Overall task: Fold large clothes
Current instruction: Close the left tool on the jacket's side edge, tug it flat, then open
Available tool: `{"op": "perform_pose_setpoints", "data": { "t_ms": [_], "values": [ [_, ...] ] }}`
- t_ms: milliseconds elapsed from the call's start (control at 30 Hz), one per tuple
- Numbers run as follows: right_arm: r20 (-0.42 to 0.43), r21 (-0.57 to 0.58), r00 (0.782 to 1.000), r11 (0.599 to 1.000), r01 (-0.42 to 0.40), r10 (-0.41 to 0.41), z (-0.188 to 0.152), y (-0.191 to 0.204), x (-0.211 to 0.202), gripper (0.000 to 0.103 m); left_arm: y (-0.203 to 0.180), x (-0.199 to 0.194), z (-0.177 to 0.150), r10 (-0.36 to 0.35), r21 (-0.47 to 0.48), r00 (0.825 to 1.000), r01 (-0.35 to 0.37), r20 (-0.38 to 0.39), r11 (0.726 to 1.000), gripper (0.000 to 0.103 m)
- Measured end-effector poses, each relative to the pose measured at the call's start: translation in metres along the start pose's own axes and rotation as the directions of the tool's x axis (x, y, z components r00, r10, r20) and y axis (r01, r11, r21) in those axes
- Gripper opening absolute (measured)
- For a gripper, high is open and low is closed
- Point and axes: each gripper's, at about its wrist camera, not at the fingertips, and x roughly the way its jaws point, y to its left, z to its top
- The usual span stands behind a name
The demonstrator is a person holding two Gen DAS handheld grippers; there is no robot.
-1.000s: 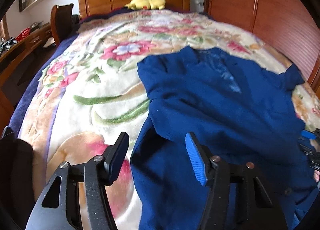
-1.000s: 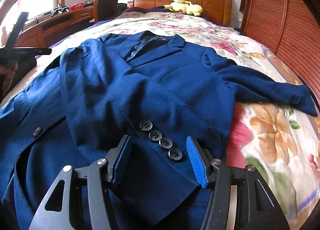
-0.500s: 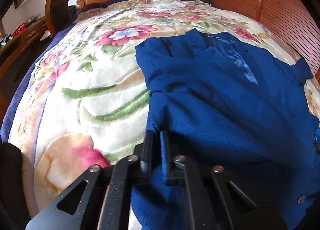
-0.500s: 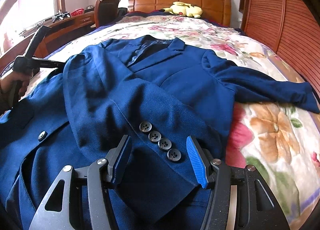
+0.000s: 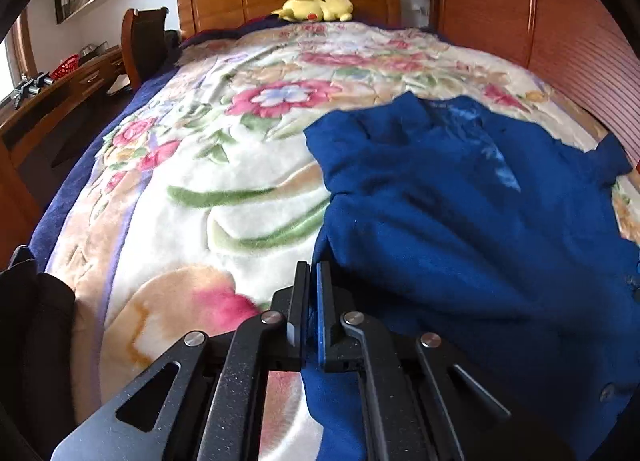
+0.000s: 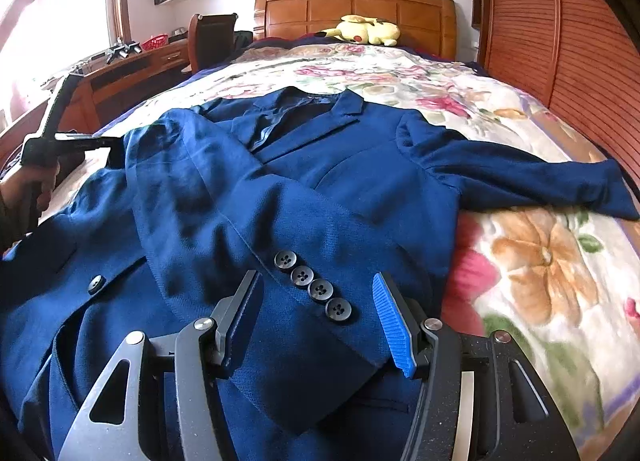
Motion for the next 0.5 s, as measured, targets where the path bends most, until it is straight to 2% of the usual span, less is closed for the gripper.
{"op": "perform_pose_setpoints", "data": {
  "t_ms": [133, 233, 300, 367, 433, 500],
  "values": [
    [-0.003, 0.003, 1.0, 1.0, 0.0, 0.0, 0.0, 0.0, 0.001, 0.059, -0.007, -0.027, -0.001, -0.007, 0.031, 0.998, 0.005, 0.061, 1.0, 0.005],
    [-0.004, 0.002, 1.0, 1.0, 0.001, -0.001, 0.001, 0.001, 0.001, 0.059, -0.014, -0.048, -0.005, -0.027, 0.062, 0.993, 0.021, 0.111, 0.998, 0.017],
    [-0.004, -0.001, 1.0, 1.0, 0.002, -0.002, 0.001, 0.001, 0.001, 0.059, -0.021, -0.063, -0.008, -0.054, 0.081, 0.988, 0.042, 0.144, 0.996, 0.033],
    [-0.004, -0.001, 1.0, 1.0, 0.004, -0.004, 0.001, 0.001, 0.001, 0.059, -0.026, -0.076, -0.008, -0.094, 0.08, 0.982, 0.082, 0.167, 0.993, 0.062],
    [-0.002, -0.001, 1.0, 1.0, -0.004, 0.004, 0.001, 0.001, 0.001, 0.059, -0.034, -0.087, -0.009, -0.121, 0.091, 0.973, 0.104, 0.196, 0.99, 0.076],
    [-0.002, -0.001, 1.0, 1.0, -0.003, 0.003, 0.001, 0.0, 0.001, 0.059, -0.042, -0.101, -0.01, -0.119, 0.107, 0.966, 0.097, 0.229, 0.99, 0.081]
  ]
}}
